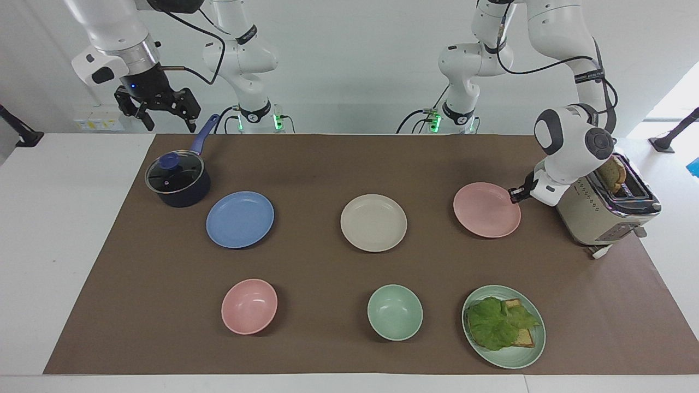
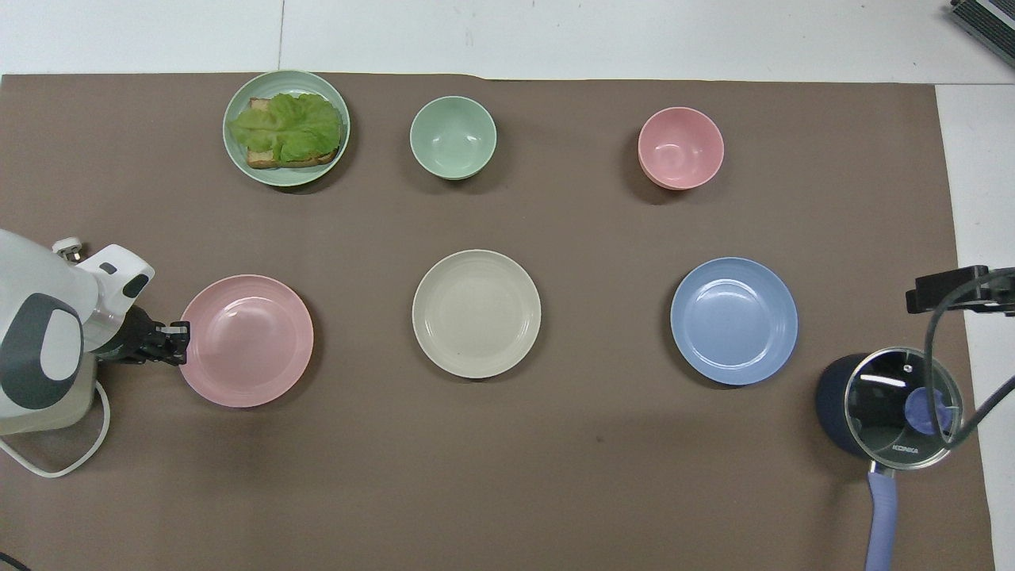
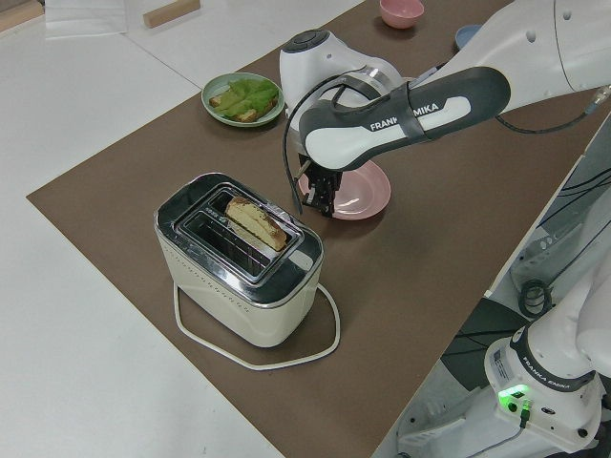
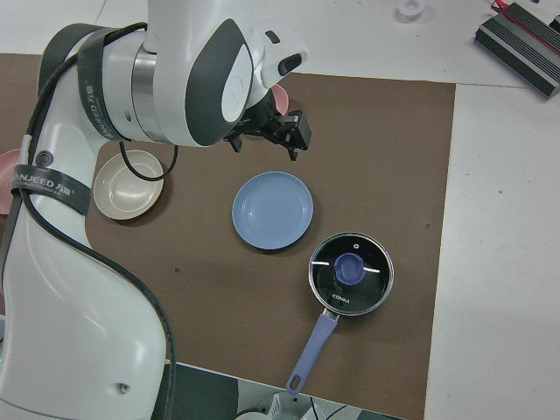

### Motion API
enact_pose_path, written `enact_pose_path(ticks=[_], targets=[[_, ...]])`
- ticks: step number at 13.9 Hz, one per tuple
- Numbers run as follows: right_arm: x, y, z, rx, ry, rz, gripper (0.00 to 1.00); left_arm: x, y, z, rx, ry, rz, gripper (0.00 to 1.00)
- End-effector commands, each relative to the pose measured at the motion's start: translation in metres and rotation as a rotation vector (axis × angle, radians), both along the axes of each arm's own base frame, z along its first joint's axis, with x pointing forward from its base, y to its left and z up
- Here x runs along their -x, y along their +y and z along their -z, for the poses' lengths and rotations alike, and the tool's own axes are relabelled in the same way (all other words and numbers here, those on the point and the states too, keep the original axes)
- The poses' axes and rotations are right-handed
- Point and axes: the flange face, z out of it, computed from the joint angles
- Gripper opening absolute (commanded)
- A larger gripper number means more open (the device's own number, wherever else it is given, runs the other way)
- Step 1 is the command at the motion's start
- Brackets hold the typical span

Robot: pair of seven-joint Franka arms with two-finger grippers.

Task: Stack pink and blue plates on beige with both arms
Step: 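Reach the left gripper to the pink plate rim and grasp it, then slide the pink plate with the left gripper onto the beige plate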

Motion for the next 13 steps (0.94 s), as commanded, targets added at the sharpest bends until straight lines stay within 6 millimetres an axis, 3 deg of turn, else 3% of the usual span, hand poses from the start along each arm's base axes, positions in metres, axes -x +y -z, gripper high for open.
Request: enact_pose_path(ticks=[1,6,13], targets=[[0.003,-0.001,-0.002,-0.017,-0.007,0.01,1.0,-0.01,-0.011,-0.04,0.036,0.048,0.019,0.0],[0.003,-0.001,-0.002,-0.017,-0.009,0.008,1.0,-0.015,-0.041,-0.105,0.174,0.052,0.002,0.0],[0.003,-0.002,-0.002,-0.017,-0.009,0.011,1.0,-0.007,-0.178,-0.116,0.151,-0.016,-0.03,0.0]])
